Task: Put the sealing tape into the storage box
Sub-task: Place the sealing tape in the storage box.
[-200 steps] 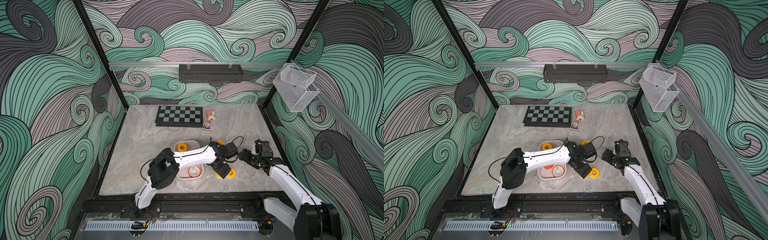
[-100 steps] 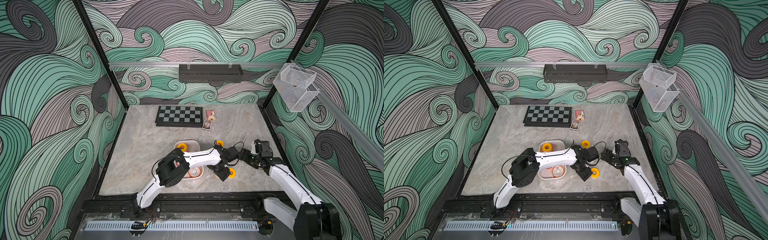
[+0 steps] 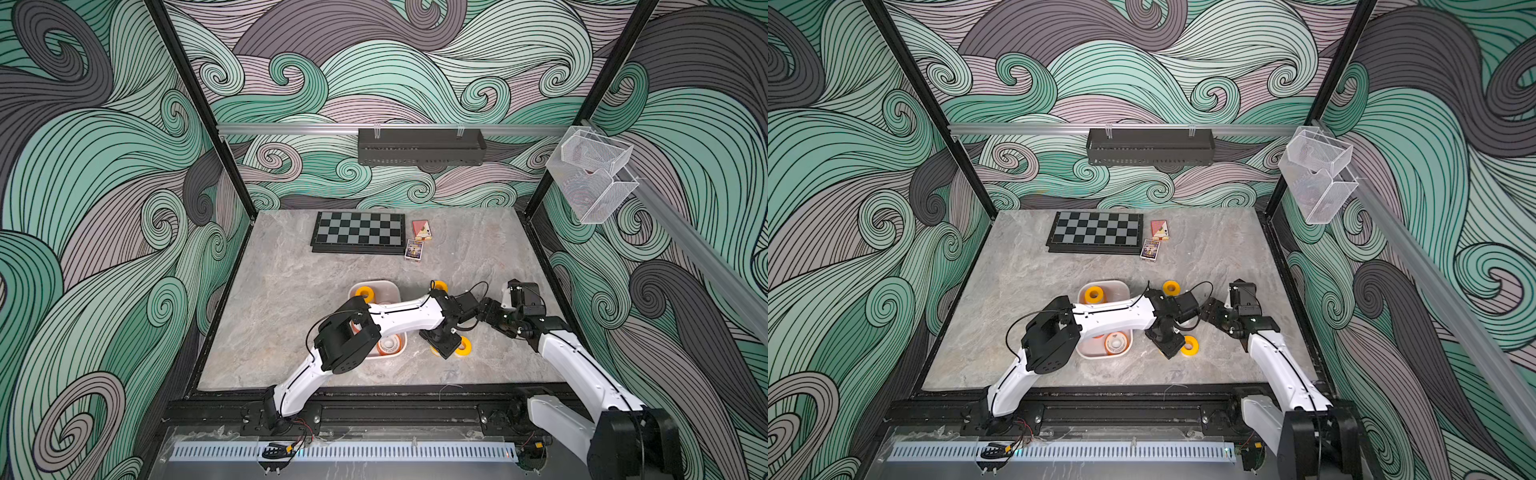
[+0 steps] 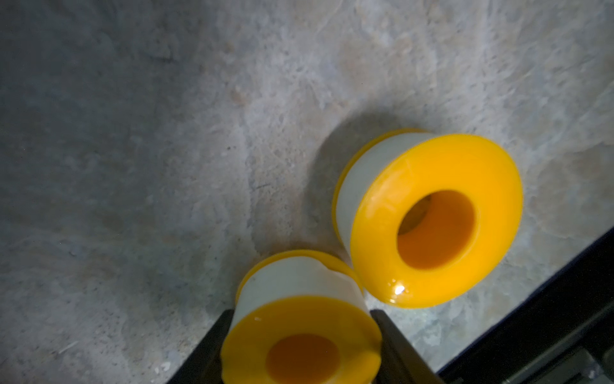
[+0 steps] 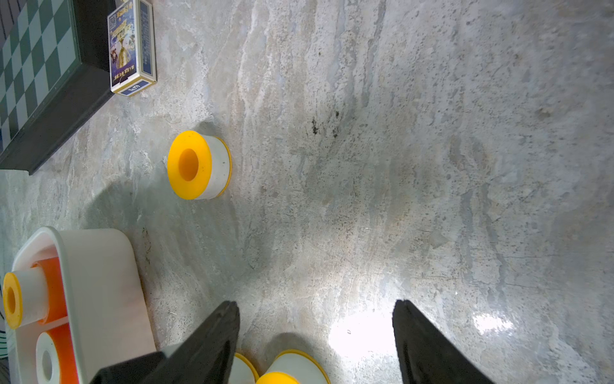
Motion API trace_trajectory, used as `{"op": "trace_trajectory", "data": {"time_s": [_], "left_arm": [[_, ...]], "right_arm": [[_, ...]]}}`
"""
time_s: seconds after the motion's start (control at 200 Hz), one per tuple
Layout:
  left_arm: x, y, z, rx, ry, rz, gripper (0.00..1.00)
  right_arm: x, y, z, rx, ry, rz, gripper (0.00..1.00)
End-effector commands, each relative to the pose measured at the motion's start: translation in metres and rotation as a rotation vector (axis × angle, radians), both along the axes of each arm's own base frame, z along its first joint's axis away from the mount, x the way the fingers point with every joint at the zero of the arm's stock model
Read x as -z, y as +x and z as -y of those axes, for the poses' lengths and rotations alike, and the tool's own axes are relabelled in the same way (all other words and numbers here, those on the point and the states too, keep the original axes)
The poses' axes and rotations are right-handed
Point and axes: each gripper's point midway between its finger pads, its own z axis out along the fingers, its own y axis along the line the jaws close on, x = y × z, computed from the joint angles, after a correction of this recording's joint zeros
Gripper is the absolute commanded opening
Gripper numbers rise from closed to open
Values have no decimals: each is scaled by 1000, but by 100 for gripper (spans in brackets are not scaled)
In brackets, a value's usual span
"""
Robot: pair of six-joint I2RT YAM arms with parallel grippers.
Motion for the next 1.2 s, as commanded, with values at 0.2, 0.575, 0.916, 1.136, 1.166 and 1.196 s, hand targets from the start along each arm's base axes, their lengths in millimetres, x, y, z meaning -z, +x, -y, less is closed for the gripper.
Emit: {"op": "trace_trajectory", "data": {"time_s": [0.2,0.575,0.916,1.136,1.166,1.196], "left_arm": [[-101,20,-32,-74,-36,144,48],[-129,81,-132,-369,-29,195,48],[-78,113,-151,-480,57,154,49],[-60,115,-155,-494,65,121,50],[-59,115,-156,-497,65,120,50],[-57,115,-156,-500,69,117,50]], "right_arm": [[0,0,-4,-9,28,16,77],[4,0,-8,-18,51,17,75],[6,-1,-11,-26,67,9,73],[8,-1,-12,-29,72,0,73],[8,-1,-12,-29,74,-3,73],[9,-1,-12,-29,74,-5,73]]}}
